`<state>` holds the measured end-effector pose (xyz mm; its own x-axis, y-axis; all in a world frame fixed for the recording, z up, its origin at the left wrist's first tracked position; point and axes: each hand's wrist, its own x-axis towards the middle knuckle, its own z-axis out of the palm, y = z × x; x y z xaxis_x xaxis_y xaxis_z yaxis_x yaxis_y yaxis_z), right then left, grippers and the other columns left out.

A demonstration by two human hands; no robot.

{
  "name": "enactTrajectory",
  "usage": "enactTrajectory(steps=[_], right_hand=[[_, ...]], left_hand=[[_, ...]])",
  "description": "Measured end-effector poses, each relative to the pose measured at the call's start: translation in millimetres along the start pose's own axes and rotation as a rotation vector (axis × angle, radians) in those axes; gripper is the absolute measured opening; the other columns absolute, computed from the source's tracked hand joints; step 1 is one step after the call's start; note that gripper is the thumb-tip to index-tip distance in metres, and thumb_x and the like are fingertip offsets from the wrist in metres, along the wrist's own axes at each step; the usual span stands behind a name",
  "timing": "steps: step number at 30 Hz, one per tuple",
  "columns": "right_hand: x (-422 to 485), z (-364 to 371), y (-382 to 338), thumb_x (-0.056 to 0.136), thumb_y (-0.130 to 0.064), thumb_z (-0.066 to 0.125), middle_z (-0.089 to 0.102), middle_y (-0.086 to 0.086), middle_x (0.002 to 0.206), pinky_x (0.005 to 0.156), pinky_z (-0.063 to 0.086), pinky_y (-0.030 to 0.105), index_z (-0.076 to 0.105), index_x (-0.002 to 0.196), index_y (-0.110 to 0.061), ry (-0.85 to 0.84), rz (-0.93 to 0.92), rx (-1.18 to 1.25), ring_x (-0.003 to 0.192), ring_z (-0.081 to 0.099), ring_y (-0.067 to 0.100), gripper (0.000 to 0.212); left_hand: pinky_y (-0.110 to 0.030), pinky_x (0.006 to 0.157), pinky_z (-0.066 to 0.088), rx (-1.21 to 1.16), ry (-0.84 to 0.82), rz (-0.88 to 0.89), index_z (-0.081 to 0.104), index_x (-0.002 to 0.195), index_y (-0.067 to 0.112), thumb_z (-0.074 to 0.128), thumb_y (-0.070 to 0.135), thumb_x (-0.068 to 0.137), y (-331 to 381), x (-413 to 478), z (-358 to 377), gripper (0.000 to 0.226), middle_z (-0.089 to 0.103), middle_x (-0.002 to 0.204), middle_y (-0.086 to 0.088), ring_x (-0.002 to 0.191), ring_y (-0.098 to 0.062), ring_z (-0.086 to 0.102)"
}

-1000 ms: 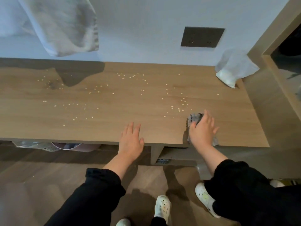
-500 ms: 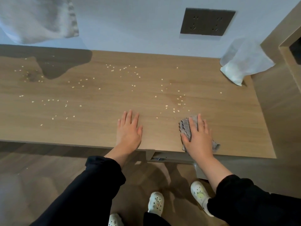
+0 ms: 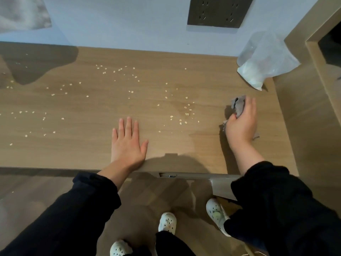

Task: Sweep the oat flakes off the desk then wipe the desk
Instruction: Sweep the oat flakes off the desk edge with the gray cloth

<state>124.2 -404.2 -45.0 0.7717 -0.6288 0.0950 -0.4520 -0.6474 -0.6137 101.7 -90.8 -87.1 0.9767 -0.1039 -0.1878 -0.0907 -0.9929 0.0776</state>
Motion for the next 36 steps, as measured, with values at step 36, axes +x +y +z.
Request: enactTrajectory(steps=[36], right_hand=[[-73.3, 82.2, -66.4, 0.091, 0.001, 0.053, 0.015, 0.005, 0.162, 0.122, 0.012, 0.036, 0.026, 0.152, -0.016, -0.207, -0.14, -0.053, 0.149, 0.013, 0.022, 0.069]], left_hand=[[-0.043, 0.119, -0.005, -0.073, -0.002, 0.027, -0.004, 0.154, 0.015, 0.022, 0.045, 0.099, -3.5, 3.3, -4.6, 0.068, -0.014, 0.161, -0.007, 0.147, -0.024, -0.016]])
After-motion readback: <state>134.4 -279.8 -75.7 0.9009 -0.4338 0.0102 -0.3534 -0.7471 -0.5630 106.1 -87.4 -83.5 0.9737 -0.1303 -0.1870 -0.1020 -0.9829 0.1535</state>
